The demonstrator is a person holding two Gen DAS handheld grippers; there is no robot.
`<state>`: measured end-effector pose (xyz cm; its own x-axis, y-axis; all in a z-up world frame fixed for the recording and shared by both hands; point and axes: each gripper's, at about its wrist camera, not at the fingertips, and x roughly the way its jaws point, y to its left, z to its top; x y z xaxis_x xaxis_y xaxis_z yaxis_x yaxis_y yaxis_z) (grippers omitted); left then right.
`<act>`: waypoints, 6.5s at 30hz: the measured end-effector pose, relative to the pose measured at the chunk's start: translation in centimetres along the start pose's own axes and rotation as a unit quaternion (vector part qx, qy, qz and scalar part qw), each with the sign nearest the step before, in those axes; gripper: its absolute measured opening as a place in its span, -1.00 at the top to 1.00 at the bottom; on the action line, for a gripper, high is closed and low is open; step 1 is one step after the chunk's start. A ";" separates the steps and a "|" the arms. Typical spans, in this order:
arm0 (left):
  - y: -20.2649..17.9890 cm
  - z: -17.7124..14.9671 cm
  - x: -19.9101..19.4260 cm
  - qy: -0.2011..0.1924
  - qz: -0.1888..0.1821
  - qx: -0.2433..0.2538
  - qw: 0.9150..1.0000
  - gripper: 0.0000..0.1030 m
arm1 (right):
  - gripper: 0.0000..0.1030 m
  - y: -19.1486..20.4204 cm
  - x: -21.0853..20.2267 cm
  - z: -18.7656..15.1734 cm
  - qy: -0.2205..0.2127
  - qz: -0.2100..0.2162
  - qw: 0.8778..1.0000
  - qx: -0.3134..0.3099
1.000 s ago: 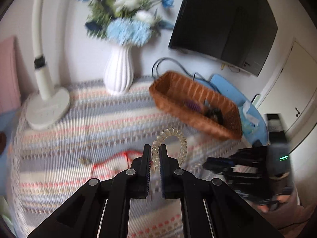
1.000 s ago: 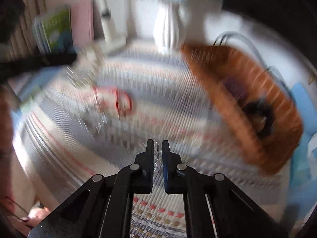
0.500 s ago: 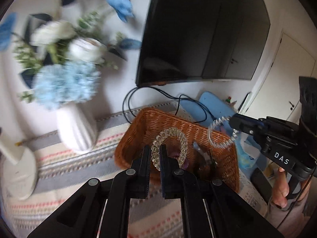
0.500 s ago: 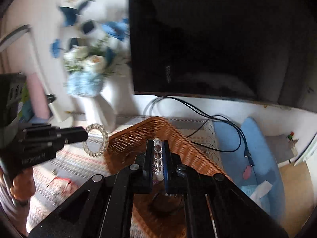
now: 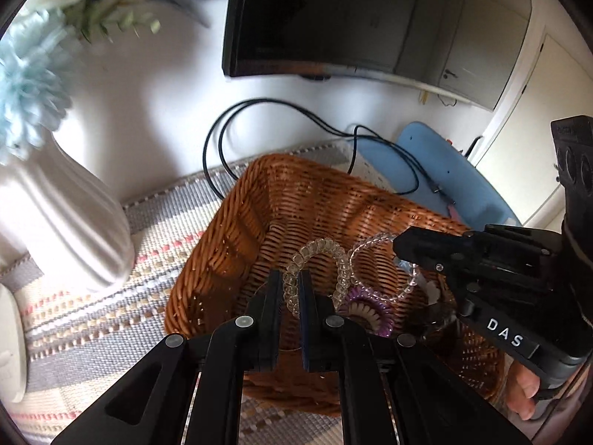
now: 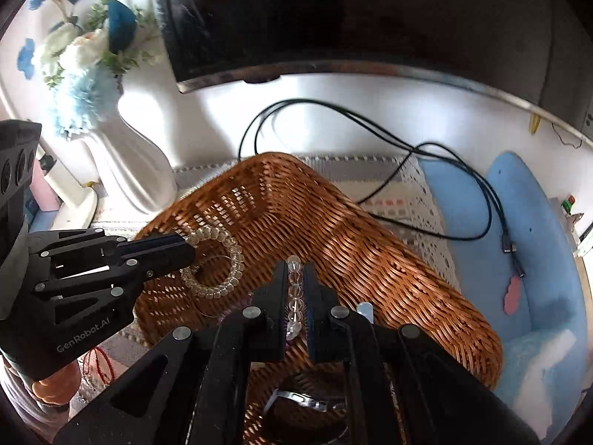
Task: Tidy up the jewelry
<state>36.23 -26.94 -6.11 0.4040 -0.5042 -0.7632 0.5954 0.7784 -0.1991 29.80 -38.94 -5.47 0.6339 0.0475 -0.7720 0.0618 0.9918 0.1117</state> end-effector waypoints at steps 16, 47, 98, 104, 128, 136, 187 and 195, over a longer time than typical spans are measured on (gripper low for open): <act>-1.3 -1.2 -6.5 -0.045 0.022 0.037 0.998 0.48 | 0.77 -0.7 -5.3 -0.7 -0.016 -0.005 1.000 0.024; 14.6 -20.1 -20.4 -0.068 0.066 -0.156 0.983 0.27 | 0.44 21.6 -8.2 -14.0 0.047 0.200 0.964 -0.167; 18.4 -19.7 -13.8 -0.057 -0.031 -0.212 0.975 0.97 | 0.79 17.2 -12.7 -16.4 -0.070 0.213 0.957 -0.187; 16.1 -18.1 -15.6 -0.065 -0.024 -0.176 0.982 0.97 | 0.79 13.8 -13.9 -15.0 -0.091 0.197 0.964 -0.151; 0.6 -4.3 -12.9 -0.068 -0.043 0.000 0.997 0.97 | 0.79 0.5 -15.5 -4.7 -0.158 0.085 0.984 -0.023; 0.8 -1.2 -7.1 -0.034 -0.059 -0.013 0.998 0.97 | 0.79 0.4 -7.3 0.0 -0.078 0.116 0.990 -0.003; 7.7 -10.3 -20.1 -0.091 -0.034 -0.062 0.993 0.52 | 0.33 8.8 -13.3 -4.2 -0.079 0.101 0.991 -0.021; 9.7 -14.6 -19.5 -0.069 -0.039 -0.078 0.994 0.52 | 0.33 15.5 -10.6 -8.5 -0.031 0.129 0.986 -0.101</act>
<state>23.98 -4.10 -2.12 0.4581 -0.6040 -0.6521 0.5182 0.7776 -0.3561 17.51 -23.10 -0.88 0.6545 0.3003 -0.6938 -0.2592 0.9512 0.1673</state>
